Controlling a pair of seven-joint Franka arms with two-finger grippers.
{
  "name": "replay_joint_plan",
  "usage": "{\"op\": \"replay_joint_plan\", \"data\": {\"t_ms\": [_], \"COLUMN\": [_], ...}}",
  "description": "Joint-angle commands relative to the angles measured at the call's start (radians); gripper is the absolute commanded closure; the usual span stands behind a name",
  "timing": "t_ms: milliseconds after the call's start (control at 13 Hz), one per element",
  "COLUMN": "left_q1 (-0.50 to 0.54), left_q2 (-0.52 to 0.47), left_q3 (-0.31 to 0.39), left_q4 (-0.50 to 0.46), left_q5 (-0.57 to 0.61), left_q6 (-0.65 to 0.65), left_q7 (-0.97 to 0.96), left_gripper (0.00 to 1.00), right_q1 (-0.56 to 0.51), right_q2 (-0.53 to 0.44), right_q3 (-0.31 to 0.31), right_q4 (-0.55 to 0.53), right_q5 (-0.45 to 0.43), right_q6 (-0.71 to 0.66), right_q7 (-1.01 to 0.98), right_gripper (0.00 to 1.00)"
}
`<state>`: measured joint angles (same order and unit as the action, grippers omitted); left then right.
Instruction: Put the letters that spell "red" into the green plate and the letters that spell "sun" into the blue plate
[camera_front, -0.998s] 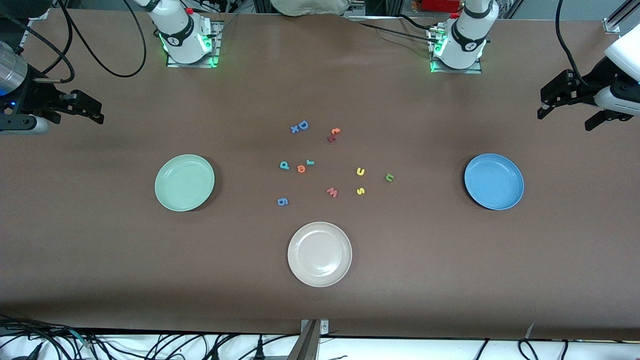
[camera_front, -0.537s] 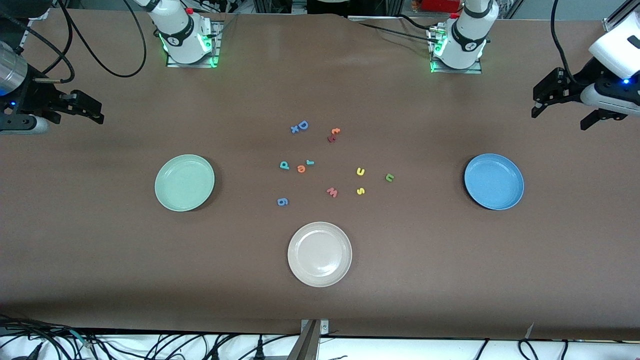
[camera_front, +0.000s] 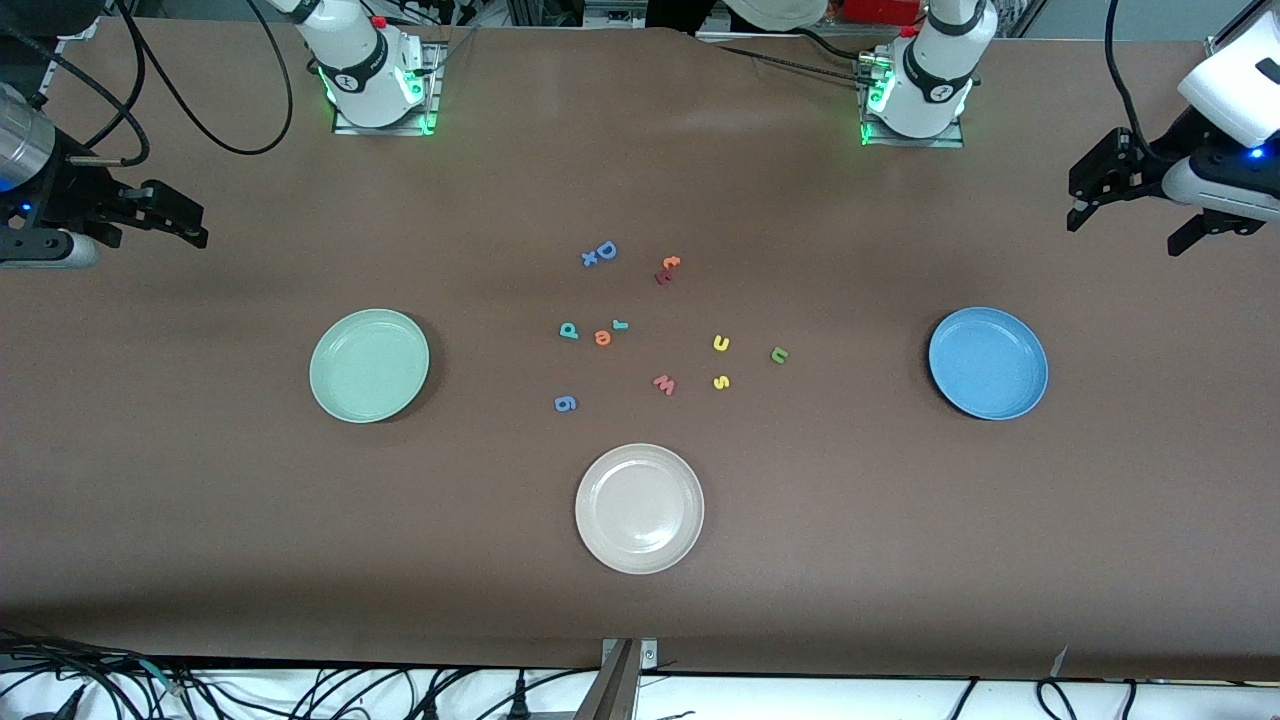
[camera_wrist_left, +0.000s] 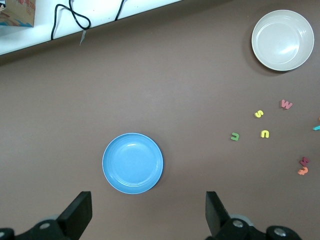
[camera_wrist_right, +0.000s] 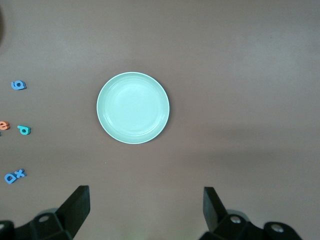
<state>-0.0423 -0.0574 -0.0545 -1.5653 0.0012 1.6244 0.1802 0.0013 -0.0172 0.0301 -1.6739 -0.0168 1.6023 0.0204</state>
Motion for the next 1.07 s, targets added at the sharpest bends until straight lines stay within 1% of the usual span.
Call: {"op": "replay_joint_plan", "data": {"t_ms": [0, 614, 844, 998], "left_q1": [-0.008, 0.005, 0.051, 0.052], "left_q2": [0.004, 0.005, 0.013, 0.014], "left_q3": [0.015, 0.015, 0.013, 0.012], "left_q4": [0.027, 0.031, 0.031, 0.030], "left_q5": [0.025, 0.020, 0.013, 0.008], "left_q6": [-0.032, -0.032, -0.032, -0.034], "left_q7": [-0.002, -0.004, 0.004, -0.008], "left_gripper": [0.00, 0.00, 0.00, 0.00], "right_q1": [-0.004, -0.004, -0.003, -0.003], "right_q2": [0.006, 0.006, 0.006, 0.006], "right_q3": [0.001, 0.001, 0.002, 0.002], "right_q4": [0.014, 0.014, 0.016, 0.014], "right_q5": [0.005, 0.005, 0.005, 0.005], "right_q6": [-0.004, -0.010, -0.010, -0.009], "right_q7": [-0.017, -0.017, -0.017, -0.017], "right_gripper": [0.00, 0.00, 0.00, 0.00]}}
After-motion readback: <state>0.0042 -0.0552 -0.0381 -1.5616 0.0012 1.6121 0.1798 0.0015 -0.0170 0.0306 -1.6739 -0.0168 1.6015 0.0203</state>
